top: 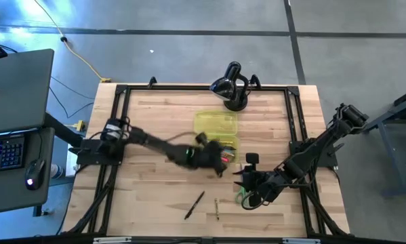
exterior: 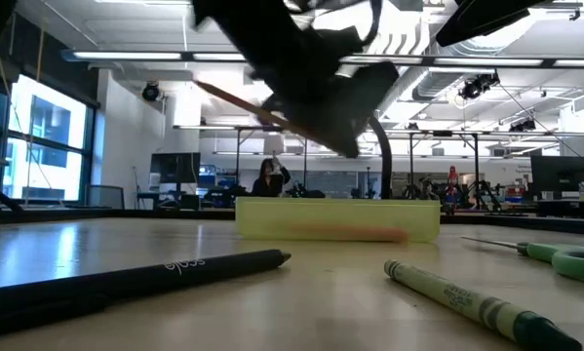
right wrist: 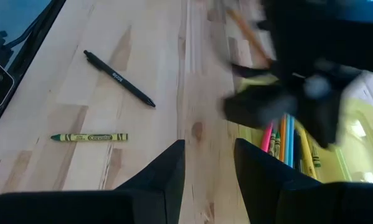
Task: Pick & place school supplies into a supply box
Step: Put the orange pencil in to the yellow school supply box, then put the black pen into the yellow school supply box
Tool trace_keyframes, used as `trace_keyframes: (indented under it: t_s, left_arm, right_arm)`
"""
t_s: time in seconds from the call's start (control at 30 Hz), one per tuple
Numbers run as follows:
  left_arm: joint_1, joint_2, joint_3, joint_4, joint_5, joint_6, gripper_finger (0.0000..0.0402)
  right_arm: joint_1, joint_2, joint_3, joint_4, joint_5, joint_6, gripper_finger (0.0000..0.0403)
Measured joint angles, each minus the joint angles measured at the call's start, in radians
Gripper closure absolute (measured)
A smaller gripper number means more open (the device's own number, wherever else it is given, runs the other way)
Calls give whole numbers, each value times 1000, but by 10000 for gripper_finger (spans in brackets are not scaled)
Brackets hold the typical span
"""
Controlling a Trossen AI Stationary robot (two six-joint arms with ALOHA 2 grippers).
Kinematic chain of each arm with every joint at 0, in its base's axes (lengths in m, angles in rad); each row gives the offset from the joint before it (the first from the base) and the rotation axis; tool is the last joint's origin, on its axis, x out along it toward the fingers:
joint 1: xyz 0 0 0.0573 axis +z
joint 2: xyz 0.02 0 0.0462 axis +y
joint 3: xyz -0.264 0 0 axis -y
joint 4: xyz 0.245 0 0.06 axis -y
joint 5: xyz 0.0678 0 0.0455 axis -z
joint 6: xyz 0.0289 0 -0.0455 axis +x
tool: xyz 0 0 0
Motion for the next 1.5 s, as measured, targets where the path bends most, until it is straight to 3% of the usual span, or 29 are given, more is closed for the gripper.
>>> trace_keyframes:
  t_s: [0.1, 0.23, 0.33, 0.57, 1.13, 1.27, 1.5]
  left_arm:
    - [84, 0, 0, 69, 137, 87, 372]
    - [178, 35, 0, 101, 361, 86, 367]
    - [205, 90, 1, 141, 446, 86, 358]
    - [203, 159, 0, 206, 451, 86, 349]
    - [203, 131, 69, 278, 479, 189, 254]
    - [203, 95, 163, 108, 515, 221, 250]
    - [183, 42, 410, -396, 656, 243, 250]
  right_arm:
    - [1, 0, 0, -6, -1, 16, 285]
    - [1, 0, 0, -10, -1, 14, 285]
    - [1, 0, 0, -16, 1, 17, 285]
    - [1, 0, 0, -34, 0, 15, 285]
    - [1, 0, 0, -34, 16, 16, 285]
    - [1, 0, 0, -41, 1, 23, 285]
    - [1, 0, 0, -86, -12, 101, 285]
